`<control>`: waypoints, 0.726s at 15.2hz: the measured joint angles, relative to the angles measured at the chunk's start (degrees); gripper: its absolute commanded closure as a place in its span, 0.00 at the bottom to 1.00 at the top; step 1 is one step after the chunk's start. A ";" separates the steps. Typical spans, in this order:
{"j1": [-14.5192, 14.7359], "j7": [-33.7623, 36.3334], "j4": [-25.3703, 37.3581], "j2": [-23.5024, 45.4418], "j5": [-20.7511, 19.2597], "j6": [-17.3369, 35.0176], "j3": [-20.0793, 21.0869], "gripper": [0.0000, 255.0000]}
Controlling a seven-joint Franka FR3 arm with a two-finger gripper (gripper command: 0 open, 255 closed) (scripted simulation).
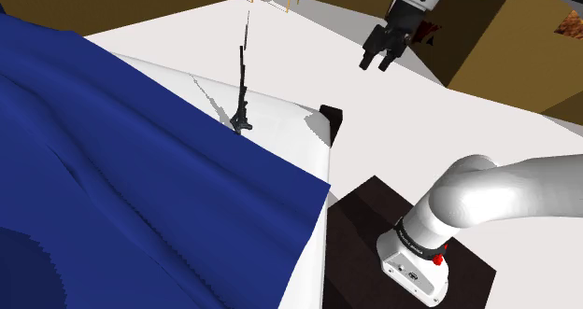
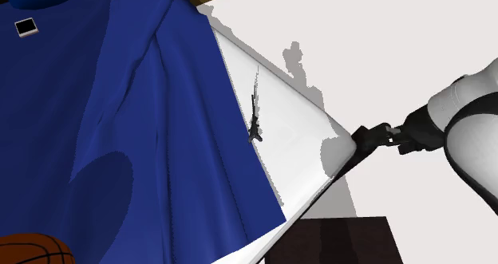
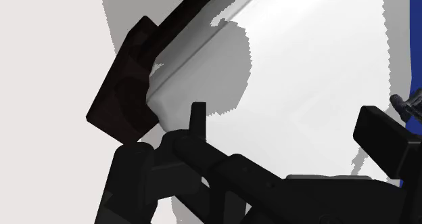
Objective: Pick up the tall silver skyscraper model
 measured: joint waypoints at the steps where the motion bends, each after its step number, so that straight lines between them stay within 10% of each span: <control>1: 0.00 0.00 0.00 0.00 0.00 0.00 0.00 0.00; 11: 3.15 7.80 -5.47 1.90 3.05 19.02 10.81 0.00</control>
